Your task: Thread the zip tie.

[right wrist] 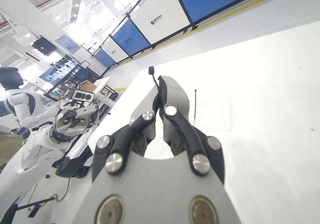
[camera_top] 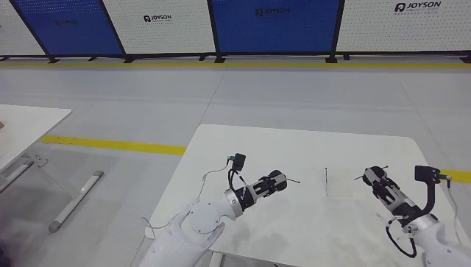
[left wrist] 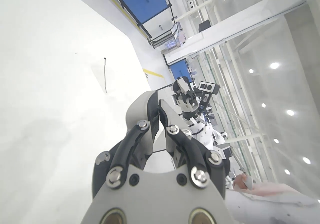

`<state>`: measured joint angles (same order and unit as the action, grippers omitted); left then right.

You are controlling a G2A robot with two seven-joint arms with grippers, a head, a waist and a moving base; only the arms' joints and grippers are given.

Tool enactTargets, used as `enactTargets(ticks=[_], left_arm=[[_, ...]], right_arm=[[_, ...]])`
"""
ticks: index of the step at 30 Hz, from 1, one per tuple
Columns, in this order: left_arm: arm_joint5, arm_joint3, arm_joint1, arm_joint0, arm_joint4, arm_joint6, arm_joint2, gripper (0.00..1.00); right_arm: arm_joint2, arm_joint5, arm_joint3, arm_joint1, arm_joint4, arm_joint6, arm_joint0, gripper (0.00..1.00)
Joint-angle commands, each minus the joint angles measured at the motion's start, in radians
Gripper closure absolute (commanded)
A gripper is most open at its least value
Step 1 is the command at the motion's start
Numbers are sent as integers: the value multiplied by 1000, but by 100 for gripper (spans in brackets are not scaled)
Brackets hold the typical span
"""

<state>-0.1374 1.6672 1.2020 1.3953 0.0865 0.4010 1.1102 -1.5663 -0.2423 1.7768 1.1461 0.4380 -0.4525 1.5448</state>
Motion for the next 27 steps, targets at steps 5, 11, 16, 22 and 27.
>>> enactTargets(ticks=[5,11,16,22,27], left_arm=[[0,-1,0,-1,-1,-2,0,100],[0,-1,0,-1,-1,-2,0,100],[0,-1,0,-1,-1,-2,0,100],[0,-1,0,-1,-1,-2,0,100],[0,-1,0,-1,-1,-2,0,100]], right_arm=[[1,1,0,0,0,2,0,100],[46,43,72,9,-22,67,28,100],[133,118,116,20,61,151,35,100],[220,175,113,30,94,147,21,100],[220,175,113,30,94,147,21,100]])
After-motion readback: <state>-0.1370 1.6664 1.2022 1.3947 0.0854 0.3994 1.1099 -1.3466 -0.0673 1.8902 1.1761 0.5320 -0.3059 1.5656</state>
